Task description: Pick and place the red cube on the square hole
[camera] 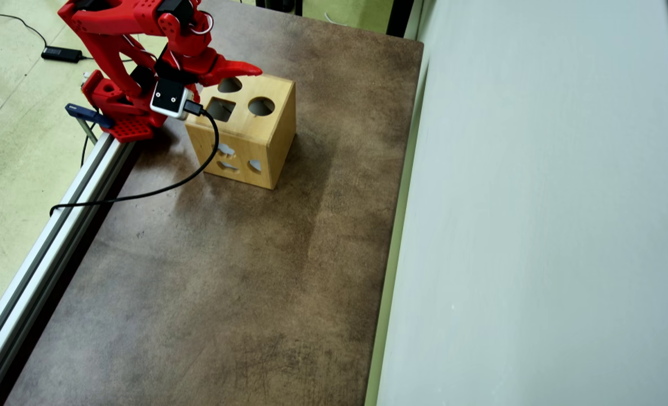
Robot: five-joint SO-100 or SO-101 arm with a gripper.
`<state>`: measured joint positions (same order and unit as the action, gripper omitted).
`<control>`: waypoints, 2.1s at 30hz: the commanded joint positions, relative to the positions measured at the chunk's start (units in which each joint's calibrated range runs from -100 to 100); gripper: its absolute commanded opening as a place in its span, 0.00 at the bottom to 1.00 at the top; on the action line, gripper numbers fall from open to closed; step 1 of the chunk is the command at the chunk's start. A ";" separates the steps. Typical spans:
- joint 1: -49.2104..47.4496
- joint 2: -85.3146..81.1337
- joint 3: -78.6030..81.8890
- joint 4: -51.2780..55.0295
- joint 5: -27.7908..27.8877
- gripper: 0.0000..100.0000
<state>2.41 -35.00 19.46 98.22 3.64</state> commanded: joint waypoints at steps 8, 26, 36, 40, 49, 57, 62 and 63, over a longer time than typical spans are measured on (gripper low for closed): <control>-0.48 -34.94 -1.57 -0.40 0.34 0.95; -0.48 -60.41 -1.75 -0.40 0.34 0.95; -0.48 -60.41 -1.21 -0.32 0.34 0.95; -0.40 -60.41 -0.76 -0.32 0.34 0.95; -0.40 -60.41 -0.67 -0.23 -0.05 0.95; -0.40 -60.41 0.76 -0.23 0.15 0.94; -0.33 -60.41 0.76 -0.23 0.15 0.93; -0.40 -60.41 0.76 -0.23 0.15 0.92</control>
<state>2.34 -95.51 20.18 98.22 3.64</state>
